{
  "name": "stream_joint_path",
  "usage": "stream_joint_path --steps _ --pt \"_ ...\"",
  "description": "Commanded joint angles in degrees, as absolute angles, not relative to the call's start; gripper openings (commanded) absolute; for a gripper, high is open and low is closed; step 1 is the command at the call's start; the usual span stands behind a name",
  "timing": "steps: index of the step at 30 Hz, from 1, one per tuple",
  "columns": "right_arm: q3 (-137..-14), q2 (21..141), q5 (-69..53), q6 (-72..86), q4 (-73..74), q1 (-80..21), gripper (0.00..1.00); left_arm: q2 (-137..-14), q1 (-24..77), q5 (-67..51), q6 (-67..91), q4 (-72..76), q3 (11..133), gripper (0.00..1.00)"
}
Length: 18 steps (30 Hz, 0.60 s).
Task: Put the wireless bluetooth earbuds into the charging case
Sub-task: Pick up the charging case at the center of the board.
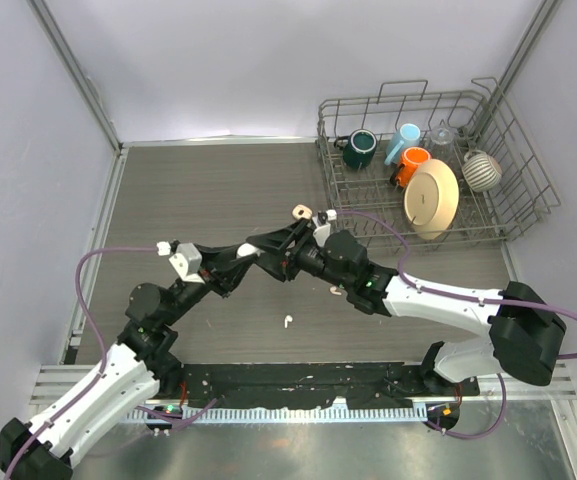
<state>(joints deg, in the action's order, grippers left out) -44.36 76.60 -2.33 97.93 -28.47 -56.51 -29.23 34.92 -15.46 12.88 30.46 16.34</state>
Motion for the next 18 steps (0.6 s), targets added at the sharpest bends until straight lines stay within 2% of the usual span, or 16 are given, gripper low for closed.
stream_joint_path --steps 1,2,5,11,18 --pt "-42.98 74.62 -2.29 99.31 -32.43 -57.48 0.48 -30.85 35.16 -14.5 12.31 33.93 17.23 0.09" --pt "-42.8 74.62 -2.46 99.4 -32.52 -57.39 0.49 -30.94 35.16 -14.41 12.39 33.93 17.23 0.09" --pt "-42.45 74.44 -2.98 99.49 -32.7 -57.48 0.62 -31.03 35.16 -14.41 12.39 34.01 17.14 0.1" --pt "-42.1 74.62 -3.6 100.19 -34.1 -57.48 0.64 -30.85 35.16 -14.06 12.39 34.01 17.23 0.1" --pt "-40.61 73.39 -1.41 100.2 -34.89 -57.48 0.44 -30.59 35.16 -14.41 12.39 33.31 17.14 0.1"
